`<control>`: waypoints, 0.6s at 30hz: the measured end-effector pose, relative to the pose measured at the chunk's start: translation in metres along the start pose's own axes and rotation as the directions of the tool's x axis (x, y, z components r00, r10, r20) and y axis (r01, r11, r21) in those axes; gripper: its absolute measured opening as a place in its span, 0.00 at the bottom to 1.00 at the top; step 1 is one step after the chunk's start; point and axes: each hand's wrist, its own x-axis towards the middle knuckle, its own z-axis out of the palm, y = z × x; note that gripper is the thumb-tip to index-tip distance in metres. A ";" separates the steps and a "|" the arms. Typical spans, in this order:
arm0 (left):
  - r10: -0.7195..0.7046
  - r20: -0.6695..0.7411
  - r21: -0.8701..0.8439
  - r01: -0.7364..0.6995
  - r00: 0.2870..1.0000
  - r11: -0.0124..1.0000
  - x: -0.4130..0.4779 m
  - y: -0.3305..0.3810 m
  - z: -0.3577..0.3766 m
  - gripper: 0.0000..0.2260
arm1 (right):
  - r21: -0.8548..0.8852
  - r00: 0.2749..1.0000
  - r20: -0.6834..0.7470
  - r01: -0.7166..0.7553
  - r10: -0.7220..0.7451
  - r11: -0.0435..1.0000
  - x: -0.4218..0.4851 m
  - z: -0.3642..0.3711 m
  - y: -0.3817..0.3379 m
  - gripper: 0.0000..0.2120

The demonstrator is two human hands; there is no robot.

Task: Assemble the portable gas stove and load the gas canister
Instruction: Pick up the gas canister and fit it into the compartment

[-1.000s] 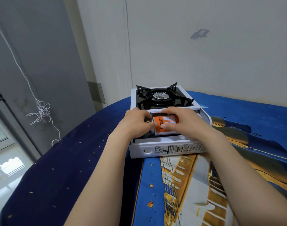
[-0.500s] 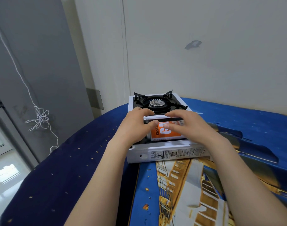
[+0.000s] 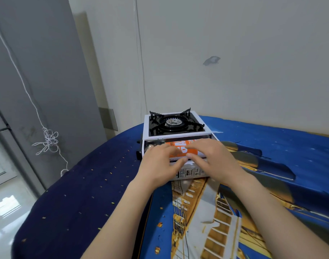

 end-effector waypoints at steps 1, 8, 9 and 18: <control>0.012 0.015 0.006 -0.012 1.000 1.000 -0.003 0.000 0.000 0.16 | -0.017 0.999 -0.041 0.019 -0.019 1.000 -0.005 0.001 0.000 0.15; 0.084 -0.037 0.046 -0.082 0.996 0.996 -0.014 -0.001 0.003 0.08 | -0.108 0.956 -0.252 0.126 -0.149 0.986 -0.029 0.020 -0.003 0.14; 0.085 -0.054 0.046 -0.082 0.995 0.996 -0.015 -0.001 0.003 0.08 | -0.117 0.949 -0.266 0.141 -0.167 0.983 -0.030 0.023 -0.002 0.15; 0.069 -0.221 0.103 -0.048 0.973 0.994 -0.014 0.002 0.012 0.06 | -0.184 0.919 -0.298 0.211 -0.259 0.960 -0.041 0.035 0.000 0.13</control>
